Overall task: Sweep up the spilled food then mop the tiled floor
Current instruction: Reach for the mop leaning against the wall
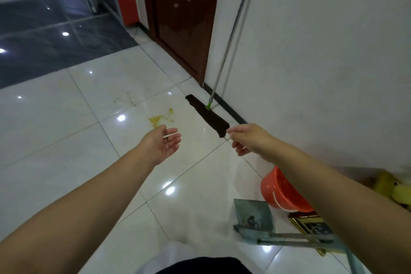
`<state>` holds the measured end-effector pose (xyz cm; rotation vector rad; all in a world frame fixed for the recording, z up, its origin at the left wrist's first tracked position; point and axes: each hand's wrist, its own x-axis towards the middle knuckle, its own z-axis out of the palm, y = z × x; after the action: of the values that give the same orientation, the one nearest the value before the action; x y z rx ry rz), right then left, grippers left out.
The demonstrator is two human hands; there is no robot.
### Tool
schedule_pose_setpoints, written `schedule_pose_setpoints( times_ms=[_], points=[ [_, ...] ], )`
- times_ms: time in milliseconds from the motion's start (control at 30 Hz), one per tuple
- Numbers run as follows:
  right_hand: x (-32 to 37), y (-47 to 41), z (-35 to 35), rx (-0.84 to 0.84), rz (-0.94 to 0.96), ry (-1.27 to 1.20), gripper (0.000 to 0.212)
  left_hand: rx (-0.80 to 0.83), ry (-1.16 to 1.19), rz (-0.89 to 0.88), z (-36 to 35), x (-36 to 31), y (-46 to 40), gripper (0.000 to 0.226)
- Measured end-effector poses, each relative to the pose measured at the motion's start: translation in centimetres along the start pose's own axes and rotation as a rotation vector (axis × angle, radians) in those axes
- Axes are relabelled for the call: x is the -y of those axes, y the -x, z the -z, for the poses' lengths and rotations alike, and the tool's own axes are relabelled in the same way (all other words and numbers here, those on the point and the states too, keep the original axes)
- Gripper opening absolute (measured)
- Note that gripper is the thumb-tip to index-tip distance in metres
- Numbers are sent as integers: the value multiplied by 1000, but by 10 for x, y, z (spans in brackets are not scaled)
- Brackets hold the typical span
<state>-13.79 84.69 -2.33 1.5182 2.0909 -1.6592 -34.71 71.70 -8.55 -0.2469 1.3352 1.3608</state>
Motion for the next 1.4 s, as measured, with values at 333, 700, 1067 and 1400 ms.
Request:
schedule_pose_setpoints(
  times_ms=[333,700,1067,1400],
  points=[
    [25,-63,27,-87,-8,-124,27,29,60,9,-17,-51,-56,43],
    [63,-210,147,-109,-92,-165,27,-39,64,-29,-140,-140,-171,40],
    [144,-351,254,-64,-37,-57,28,-91,165,25,-241,-195,-268,34],
    [243,-495,312,-186,203,242,33,-17,134,24,-324,-315,-365,28]
  ],
)
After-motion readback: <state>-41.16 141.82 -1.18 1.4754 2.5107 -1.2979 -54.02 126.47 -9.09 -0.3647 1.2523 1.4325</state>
